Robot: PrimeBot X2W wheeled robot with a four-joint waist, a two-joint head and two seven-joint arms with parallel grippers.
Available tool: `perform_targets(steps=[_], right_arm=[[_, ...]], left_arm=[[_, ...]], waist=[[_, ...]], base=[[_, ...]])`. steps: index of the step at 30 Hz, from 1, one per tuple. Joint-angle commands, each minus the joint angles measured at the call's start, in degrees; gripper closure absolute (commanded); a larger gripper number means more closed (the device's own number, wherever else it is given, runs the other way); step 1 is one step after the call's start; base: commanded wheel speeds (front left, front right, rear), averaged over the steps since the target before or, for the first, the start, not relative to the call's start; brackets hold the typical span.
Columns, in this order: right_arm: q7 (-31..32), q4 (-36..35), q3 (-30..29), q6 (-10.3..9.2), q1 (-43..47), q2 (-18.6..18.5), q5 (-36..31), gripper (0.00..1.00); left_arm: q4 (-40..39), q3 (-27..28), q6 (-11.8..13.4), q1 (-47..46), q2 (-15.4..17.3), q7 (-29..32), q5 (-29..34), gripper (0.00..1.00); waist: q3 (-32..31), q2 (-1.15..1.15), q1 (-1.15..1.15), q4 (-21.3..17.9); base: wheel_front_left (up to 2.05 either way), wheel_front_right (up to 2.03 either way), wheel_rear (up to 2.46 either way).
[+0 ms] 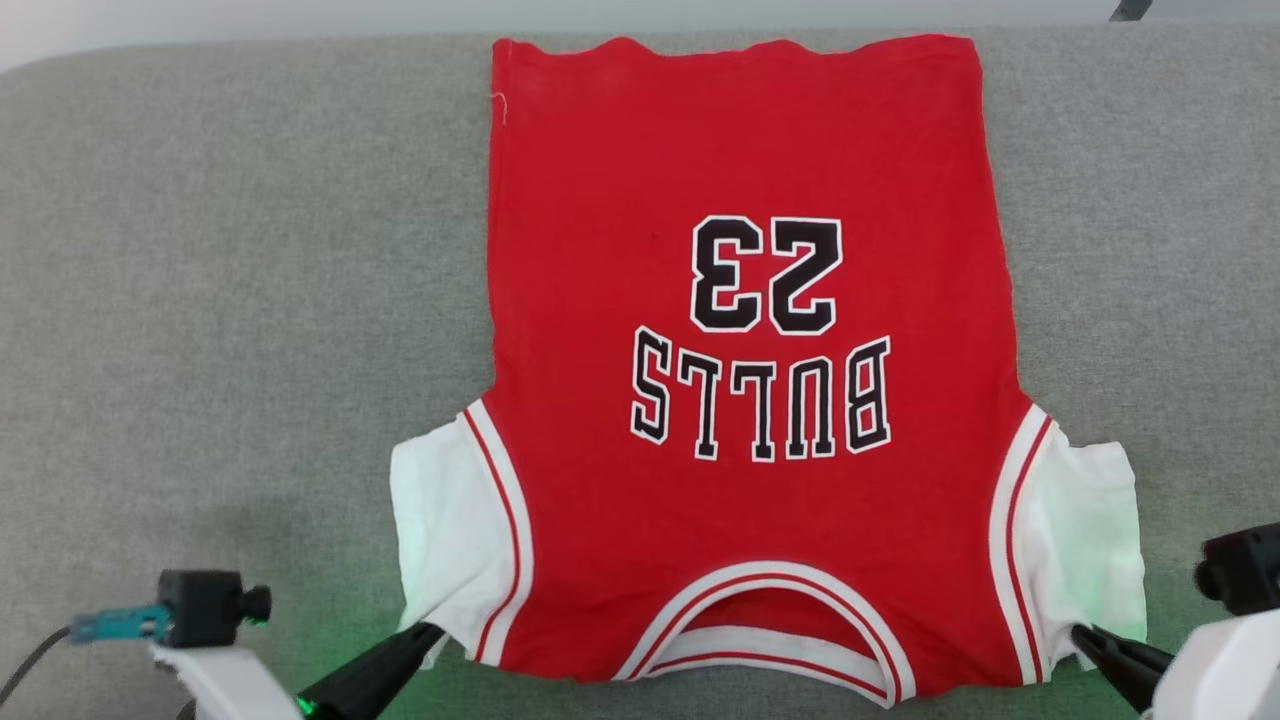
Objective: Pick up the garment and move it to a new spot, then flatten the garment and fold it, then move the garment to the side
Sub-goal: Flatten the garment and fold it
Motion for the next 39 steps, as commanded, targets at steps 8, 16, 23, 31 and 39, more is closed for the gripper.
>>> perform_targets(steps=[8, 16, 23, 31, 39], right_arm=[[-5.2, 11.3, 3.7, -0.04, -3.0, -1.1, -2.1, 1.00], [-9.8, 18.4, 6.9, -0.06, -3.7, -0.8, -2.5, 1.00], [-12.2, 20.5, 9.1, -0.06, -4.8, 0.2, -2.5, 1.00], [-14.5, 21.6, 9.5, -0.06, -5.7, -0.2, -3.2, 0.30], [-11.9, 8.5, 1.8, -0.04, -5.3, -0.6, 0.3, 0.00]], left_arm=[[8.9, -1.9, 0.1, -2.9, -6.1, 3.2, 2.1, 1.00], [14.5, -3.6, 0.2, -2.7, -8.3, 3.4, 3.8, 1.00], [15.5, -3.7, 0.2, -2.4, -9.4, 2.9, 3.5, 1.00], [15.4, -3.9, 0.2, -1.9, -9.6, 2.3, 3.4, 1.00], [13.7, -4.0, 0.1, -1.5, -8.7, 1.0, 4.4, 1.00]], waist=[[0.8, 0.00, 0.00, 0.2], [1.2, 0.00, 0.00, 0.0], [0.5, 0.00, 0.00, -0.7], [-0.3, 0.00, 0.00, -1.5], [0.0, 0.00, 0.00, -1.1]], base=[[0.00, 0.00, 0.00], [0.00, 0.00, 0.00], [0.00, 0.00, 0.00], [0.00, 0.00, 0.00], [0.00, 0.00, 0.00]])
